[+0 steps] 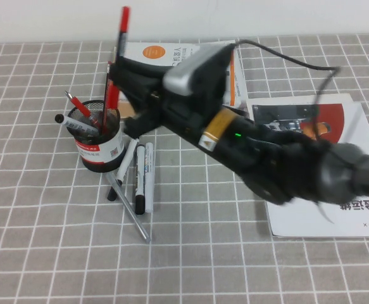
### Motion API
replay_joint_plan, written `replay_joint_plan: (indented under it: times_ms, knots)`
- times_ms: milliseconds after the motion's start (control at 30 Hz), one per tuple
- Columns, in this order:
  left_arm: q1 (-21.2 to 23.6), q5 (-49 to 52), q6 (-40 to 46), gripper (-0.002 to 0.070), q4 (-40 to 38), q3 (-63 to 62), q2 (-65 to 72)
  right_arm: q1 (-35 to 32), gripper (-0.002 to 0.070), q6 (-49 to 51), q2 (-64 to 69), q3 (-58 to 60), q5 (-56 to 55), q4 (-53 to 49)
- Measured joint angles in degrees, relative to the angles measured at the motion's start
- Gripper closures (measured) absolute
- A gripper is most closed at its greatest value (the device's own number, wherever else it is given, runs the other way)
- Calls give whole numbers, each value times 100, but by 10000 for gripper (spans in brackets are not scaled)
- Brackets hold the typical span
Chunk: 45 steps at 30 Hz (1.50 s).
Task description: Put the pen into the pen holder
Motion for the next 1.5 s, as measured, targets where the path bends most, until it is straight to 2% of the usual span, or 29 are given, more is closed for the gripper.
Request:
replay_joint_plan:
  times_ms: [200, 433, 533, 600, 733, 800, 867, 1000, 1067, 1133, 1267, 1500]
  knots:
    - [0, 0, 0, 680, 0, 0, 0, -5, 623, 0, 1154, -1503, 457, -253]
    - [0, 0, 0, 680, 0, 0, 0, -16, 623, 0, 2130, -2880, 1732, -289]
    - [0, 0, 0, 680, 0, 0, 0, -28, 591, 0, 2400, -3220, 2000, -289]
    - [0, 0, 0, 680, 0, 0, 0, -57, 503, 0, 2507, -3350, 2086, -289]
    - [0, 0, 0, 680, 0, 0, 0, -116, 255, 10, 2533, -3375, 2262, -289]
    - [0, 0, 0, 680, 0, 0, 0, -151, 201, 159, 2507, -3389, 2382, -289]
    - [0, 0, 0, 680, 0, 0, 0, -175, 246, 535, 2381, -3376, 2575, -289]
    - [0, 0, 0, 680, 0, 0, 0, -197, 554, 1620, 1784, -3111, 2892, -613]
    - [0, 0, 0, 680, 0, 0, 0, -207, 629, 1909, 1389, -2889, 2880, -949]
    - [0, 0, 0, 680, 0, 0, 0, -210, 664, 2012, 921, -2547, 2740, -1428]
    - [0, 0, 0, 680, 0, 0, 0, -210, 682, 2072, 63, -1706, 2401, -2119]
    - [0, 0, 0, 680, 0, 0, 0, -267, 688, 2085, -1600, 30, 2142, -2390]
